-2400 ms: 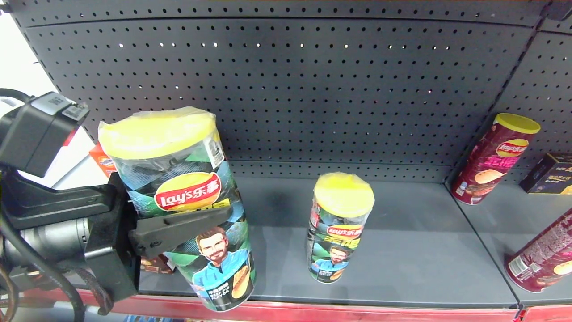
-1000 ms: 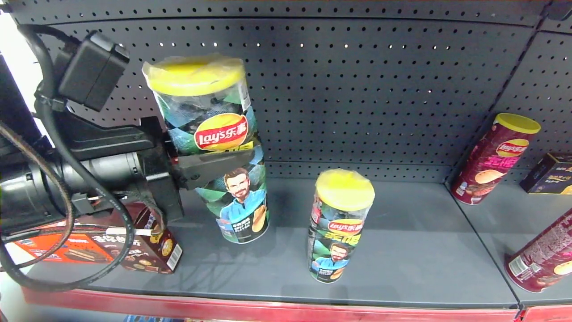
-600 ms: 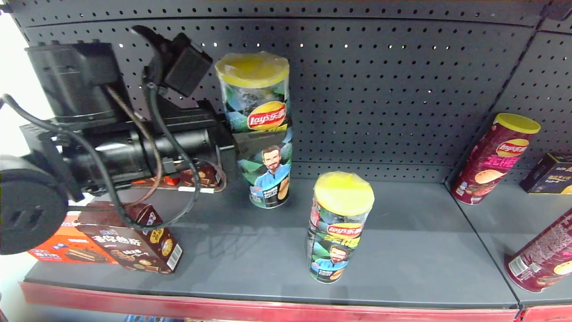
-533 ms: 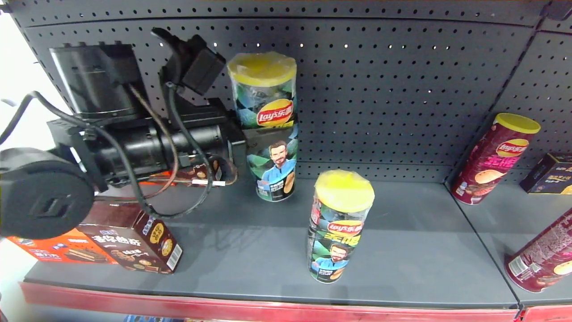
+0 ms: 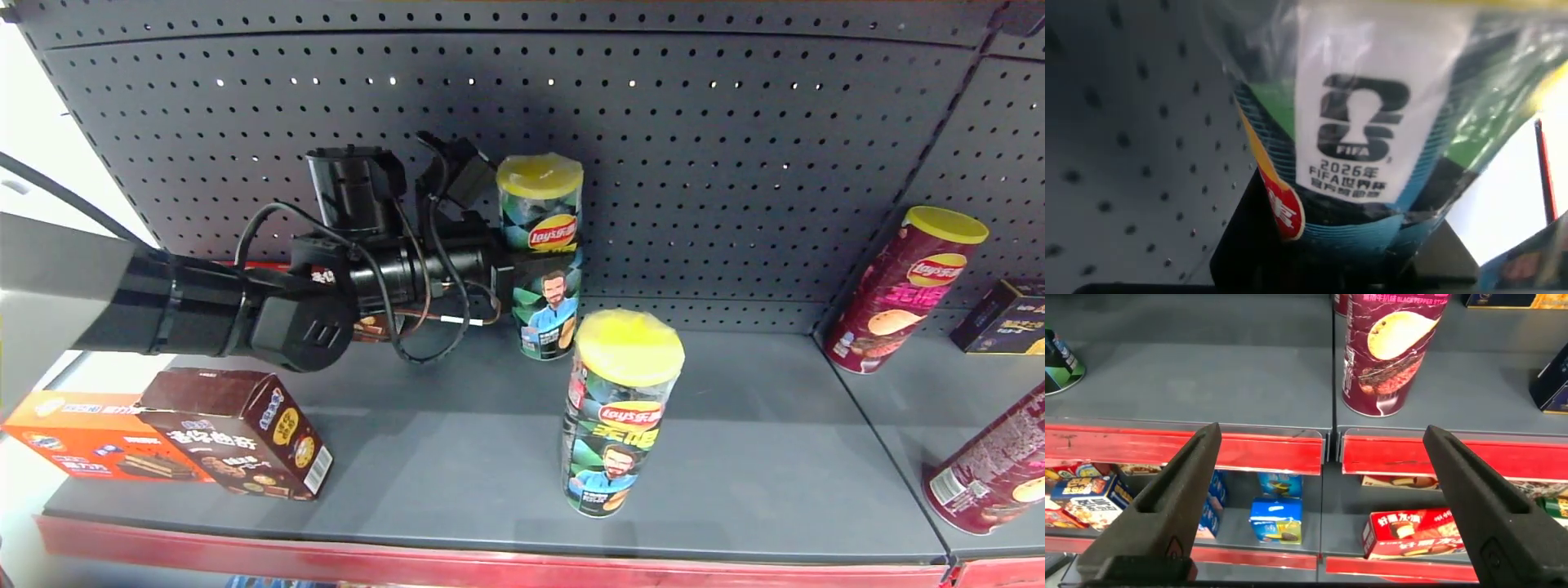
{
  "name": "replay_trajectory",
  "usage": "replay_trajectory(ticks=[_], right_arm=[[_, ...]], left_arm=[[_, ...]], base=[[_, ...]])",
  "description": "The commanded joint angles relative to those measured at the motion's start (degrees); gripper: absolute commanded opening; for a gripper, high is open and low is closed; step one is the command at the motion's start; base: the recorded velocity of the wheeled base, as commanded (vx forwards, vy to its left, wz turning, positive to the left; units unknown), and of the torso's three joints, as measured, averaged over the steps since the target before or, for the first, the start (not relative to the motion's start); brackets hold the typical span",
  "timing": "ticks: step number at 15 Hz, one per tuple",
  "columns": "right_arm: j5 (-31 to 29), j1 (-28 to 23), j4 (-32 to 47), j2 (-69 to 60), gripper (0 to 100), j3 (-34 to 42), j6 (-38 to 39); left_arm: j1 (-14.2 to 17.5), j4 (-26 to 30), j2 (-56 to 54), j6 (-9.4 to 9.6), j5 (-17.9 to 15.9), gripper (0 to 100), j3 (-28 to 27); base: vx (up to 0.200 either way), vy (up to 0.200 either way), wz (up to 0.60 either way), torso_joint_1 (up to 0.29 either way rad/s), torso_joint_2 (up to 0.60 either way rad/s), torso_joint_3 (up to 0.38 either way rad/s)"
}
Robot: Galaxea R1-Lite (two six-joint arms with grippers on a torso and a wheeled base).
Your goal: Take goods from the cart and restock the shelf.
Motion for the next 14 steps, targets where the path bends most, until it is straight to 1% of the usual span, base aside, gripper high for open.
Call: replay_trajectory(ticks=[1, 3, 5, 9, 10, 14], right_arm=[[0.04, 0.04, -0.02, 0.14, 100, 0.00, 0.02], [0.04, 0.04, -0.02, 0.14, 100, 0.00, 0.02], [0.04, 0.04, -0.02, 0.14, 100, 0.00, 0.02], [0.04, 0.04, -0.02, 0.14, 100, 0.00, 0.02], [0.04, 0.04, -0.02, 0.14, 100, 0.00, 0.02], [0.04, 0.04, -0.02, 0.14, 100, 0.00, 0.02]], left_arm=[[0.37, 0.52, 3.18, -0.13, -0.73, 0, -1.42], [1.34, 4.57, 4.77, -0.05, -3.19, 0, -4.58], [1.51, 6.85, 6.17, 0.39, -3.72, 0, -7.48], [1.42, 6.50, 7.75, 1.01, -3.72, 0, -8.89], [1.34, 6.50, 8.54, 1.80, -3.72, 0, -9.68], [0.90, 6.15, 10.30, 1.97, -3.54, 0, -11.61]], base=[[0.000, 0.000, 0.00, 0.000, 0.00, 0.000], [0.000, 0.000, 0.00, 0.000, 0.00, 0.000], [0.000, 0.000, 0.00, 0.000, 0.00, 0.000], [0.000, 0.000, 0.00, 0.000, 0.00, 0.000], [0.000, 0.000, 0.00, 0.000, 0.00, 0.000], [0.000, 0.000, 0.00, 0.000, 0.00, 0.000]])
